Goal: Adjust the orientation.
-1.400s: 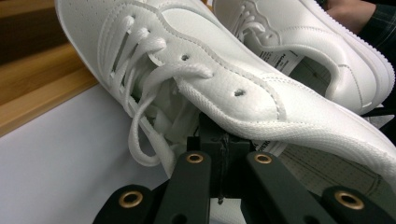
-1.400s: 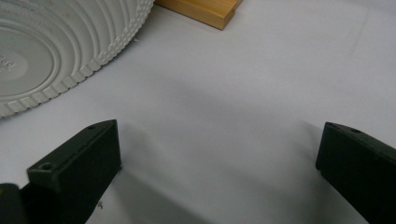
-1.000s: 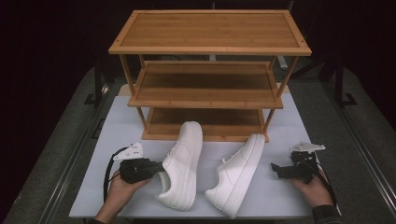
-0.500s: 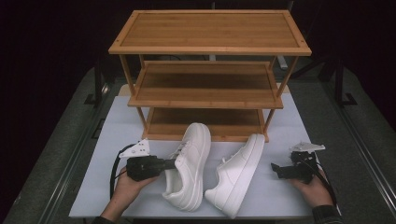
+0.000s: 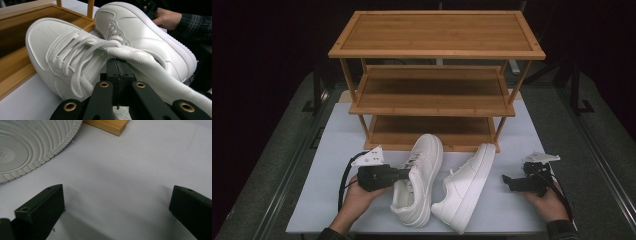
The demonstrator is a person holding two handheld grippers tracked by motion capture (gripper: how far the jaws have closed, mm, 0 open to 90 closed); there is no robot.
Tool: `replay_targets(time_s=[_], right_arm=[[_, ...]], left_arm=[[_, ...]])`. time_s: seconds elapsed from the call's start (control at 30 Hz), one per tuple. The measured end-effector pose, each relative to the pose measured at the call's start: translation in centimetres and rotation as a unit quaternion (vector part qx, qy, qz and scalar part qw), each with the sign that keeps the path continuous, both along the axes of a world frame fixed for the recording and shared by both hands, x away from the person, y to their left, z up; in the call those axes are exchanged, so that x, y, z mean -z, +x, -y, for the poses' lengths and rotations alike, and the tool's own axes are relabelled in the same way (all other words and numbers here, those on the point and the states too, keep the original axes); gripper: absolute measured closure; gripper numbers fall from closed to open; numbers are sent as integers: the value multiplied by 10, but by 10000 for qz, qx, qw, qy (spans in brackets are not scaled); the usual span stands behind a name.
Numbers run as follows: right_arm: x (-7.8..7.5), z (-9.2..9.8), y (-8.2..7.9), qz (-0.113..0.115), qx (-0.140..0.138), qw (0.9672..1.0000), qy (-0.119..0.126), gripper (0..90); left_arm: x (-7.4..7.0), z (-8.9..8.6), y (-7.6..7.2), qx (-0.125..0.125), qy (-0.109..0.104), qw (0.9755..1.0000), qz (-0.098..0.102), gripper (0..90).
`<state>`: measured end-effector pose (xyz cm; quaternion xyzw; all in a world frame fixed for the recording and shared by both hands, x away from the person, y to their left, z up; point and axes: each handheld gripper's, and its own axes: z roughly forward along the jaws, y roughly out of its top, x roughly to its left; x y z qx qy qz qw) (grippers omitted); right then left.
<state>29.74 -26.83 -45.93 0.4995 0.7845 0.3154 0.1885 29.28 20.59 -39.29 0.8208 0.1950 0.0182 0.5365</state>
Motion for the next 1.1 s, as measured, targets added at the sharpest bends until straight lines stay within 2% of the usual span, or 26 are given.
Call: replay_targets(time_s=[0.23,0.37,0.6,0.7,0.83,0.97,1.1], right_arm=[[0,0,0,1,0,10000,1,0],[0,0,0,1,1,10000,-2,0],[0,0,0,0,1,10000,3,0],[0,0,0,1,-1,10000,2,0],[0,0,0,0,-1,10000,4,0],[0,0,0,0,-1,10000,2,0],[0,0,0,-1,0,10000,3,0]], left_arm=[[-2,11,1,101,6,9999,39,900],[-2,18,1,190,-96,9998,-17,900],[-1,35,0,361,-16,9993,18,900],[-2,36,-1,375,-6,9993,-10,900],[-9,29,-1,345,-178,9992,-40,893],[-16,20,0,241,-181,9995,13,814],[-17,13,0,65,-66,10000,36,644]])
